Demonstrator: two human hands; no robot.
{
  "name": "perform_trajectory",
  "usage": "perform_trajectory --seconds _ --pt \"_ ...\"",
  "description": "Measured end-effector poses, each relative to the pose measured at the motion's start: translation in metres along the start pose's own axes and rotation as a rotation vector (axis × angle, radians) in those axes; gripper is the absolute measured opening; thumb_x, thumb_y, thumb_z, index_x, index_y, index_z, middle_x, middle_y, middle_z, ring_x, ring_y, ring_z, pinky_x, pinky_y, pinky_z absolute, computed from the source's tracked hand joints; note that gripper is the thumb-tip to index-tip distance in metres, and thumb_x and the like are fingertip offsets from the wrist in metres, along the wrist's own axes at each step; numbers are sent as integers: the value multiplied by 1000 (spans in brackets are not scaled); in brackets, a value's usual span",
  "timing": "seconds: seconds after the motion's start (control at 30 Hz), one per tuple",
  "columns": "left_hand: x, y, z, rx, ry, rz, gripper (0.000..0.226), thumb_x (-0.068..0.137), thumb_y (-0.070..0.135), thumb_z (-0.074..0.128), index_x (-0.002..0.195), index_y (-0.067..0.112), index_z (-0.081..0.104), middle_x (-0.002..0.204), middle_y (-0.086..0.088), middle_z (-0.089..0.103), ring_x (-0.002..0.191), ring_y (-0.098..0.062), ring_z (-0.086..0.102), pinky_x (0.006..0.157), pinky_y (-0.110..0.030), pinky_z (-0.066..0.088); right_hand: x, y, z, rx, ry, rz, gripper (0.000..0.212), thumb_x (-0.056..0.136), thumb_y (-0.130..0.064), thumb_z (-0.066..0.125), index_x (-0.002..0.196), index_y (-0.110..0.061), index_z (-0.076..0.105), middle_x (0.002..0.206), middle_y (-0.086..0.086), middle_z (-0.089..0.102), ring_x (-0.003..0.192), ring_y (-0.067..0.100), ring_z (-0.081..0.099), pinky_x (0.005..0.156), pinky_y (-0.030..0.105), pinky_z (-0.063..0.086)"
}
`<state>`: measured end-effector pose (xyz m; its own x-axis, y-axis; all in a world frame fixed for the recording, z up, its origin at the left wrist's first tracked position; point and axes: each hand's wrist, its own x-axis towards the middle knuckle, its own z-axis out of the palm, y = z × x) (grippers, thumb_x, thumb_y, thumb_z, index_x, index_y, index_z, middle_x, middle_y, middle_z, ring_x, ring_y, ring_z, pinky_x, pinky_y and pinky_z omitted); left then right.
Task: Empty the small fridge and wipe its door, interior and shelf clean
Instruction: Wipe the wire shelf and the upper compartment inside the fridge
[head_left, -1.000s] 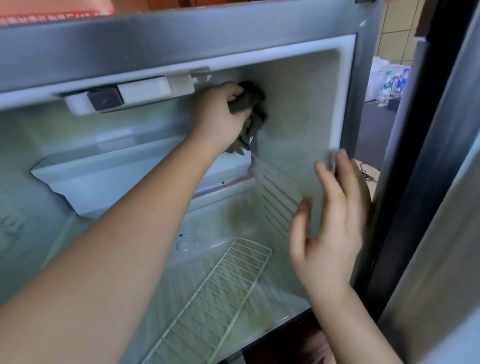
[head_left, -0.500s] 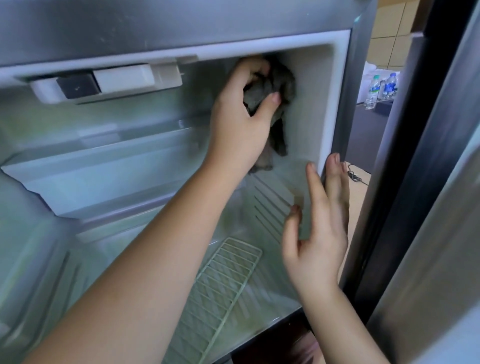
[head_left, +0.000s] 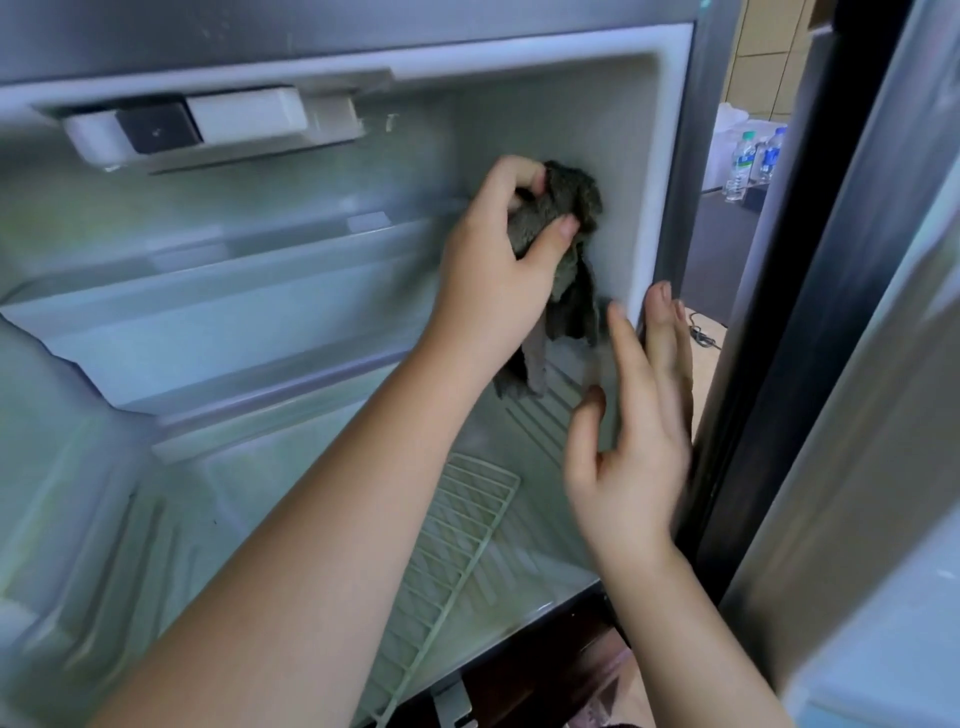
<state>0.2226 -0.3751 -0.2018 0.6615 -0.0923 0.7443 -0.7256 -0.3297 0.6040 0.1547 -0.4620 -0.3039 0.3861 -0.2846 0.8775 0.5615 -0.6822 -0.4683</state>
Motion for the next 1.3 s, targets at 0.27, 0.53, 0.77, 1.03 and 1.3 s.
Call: perform_trajectory --seconds 0.27,0.53,0.77,1.03,1.3 --pt "-30 -20 6 119 -109 -80 17 86 8 61 102 6 56 96 1 58 97 -19 55 83 -22 39 0 -2 4 -24 41 3 61 74 26 43 133 8 46 147 16 28 141 38 26 118 35 18" --pt "-32 -36 3 123 -103 -77 20 83 3 64 102 4 59 91 7 56 90 -11 54 84 -19 41 -2 0 -1 -3 21 18 60 77 23 41 135 7 42 148 16 27 142 35 24 118 32 17" --pt "-32 -53 -20 251 -190 -306 17 85 8 67 91 21 59 88 6 62 86 -15 57 71 -20 37 -9 -5 1 -30 86 -21 46 78 23 44 121 10 55 140 21 41 136 39 36 115 37 25" --pt "-97 -14 -85 337 -364 -153 32 75 -4 60 87 26 64 82 23 57 77 12 51 67 -11 34 -32 -14 1 70 -326 87 37 87 -2 55 124 -8 59 126 2 61 120 18 53 104 24 37" --pt "-136 33 -134 509 -439 -45 35 79 -1 59 103 23 66 107 10 66 98 -15 62 85 -35 49 -32 -61 -19 244 -671 573 11 87 -17 66 95 -21 59 77 -7 65 67 7 60 65 20 43"
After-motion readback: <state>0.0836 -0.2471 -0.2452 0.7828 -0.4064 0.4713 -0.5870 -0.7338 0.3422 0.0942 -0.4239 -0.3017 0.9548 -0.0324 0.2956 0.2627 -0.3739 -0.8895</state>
